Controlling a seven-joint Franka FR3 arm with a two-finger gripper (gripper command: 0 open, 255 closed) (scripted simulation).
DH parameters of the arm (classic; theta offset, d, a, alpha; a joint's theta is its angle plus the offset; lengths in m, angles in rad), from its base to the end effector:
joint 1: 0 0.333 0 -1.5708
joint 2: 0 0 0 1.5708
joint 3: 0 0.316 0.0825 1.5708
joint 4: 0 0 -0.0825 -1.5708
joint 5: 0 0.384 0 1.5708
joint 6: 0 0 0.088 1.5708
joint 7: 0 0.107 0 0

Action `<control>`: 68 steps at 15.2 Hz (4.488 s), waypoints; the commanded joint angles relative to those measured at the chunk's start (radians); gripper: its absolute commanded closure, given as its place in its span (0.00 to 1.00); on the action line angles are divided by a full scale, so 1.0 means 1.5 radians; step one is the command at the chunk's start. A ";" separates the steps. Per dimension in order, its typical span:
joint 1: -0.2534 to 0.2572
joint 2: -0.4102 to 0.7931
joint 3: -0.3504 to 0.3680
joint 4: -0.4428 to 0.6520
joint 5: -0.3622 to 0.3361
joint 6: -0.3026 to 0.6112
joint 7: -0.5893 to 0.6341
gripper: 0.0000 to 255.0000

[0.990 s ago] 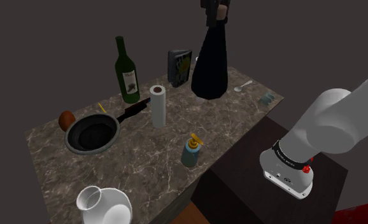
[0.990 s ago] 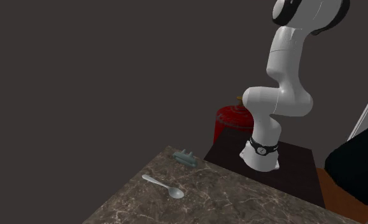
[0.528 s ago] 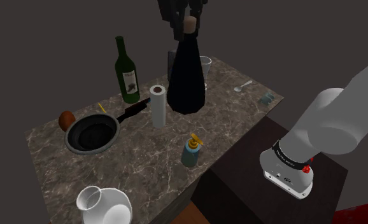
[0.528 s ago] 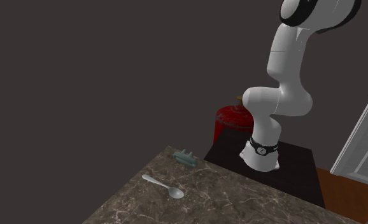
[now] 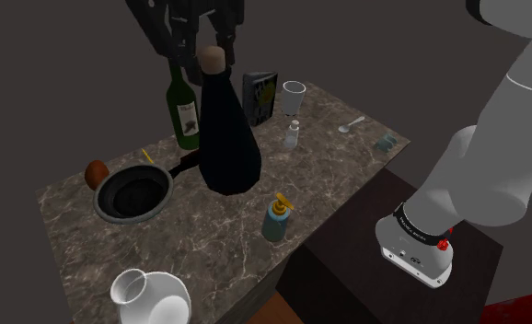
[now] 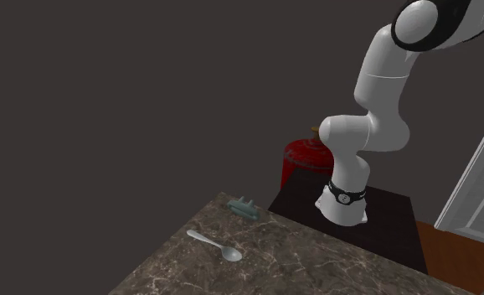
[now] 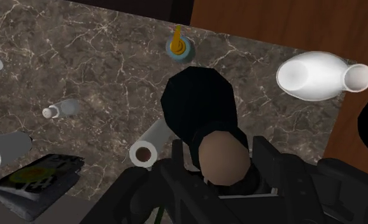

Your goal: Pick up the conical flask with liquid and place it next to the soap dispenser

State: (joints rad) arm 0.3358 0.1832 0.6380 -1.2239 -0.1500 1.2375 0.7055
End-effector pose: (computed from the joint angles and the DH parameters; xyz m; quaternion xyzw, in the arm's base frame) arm 0.3653 0.4292 0.6698 0.9911 0.1135 -0.0320 0.0624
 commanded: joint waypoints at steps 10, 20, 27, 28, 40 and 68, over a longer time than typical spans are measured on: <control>-0.010 -0.018 -0.001 -0.115 0.014 0.100 0.009 1.00; -0.024 -0.045 -0.006 -0.236 0.029 0.200 0.003 1.00; -0.028 -0.051 -0.008 -0.305 0.032 0.265 0.004 1.00; -0.028 -0.051 -0.008 -0.314 0.032 0.273 0.004 1.00; -0.029 -0.038 -0.010 -0.408 0.023 0.377 0.015 1.00; -0.023 -0.029 -0.008 -0.360 0.019 0.336 0.018 0.00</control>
State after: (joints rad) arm 0.3004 0.1394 0.6261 -1.7651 -0.1217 1.7431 0.7328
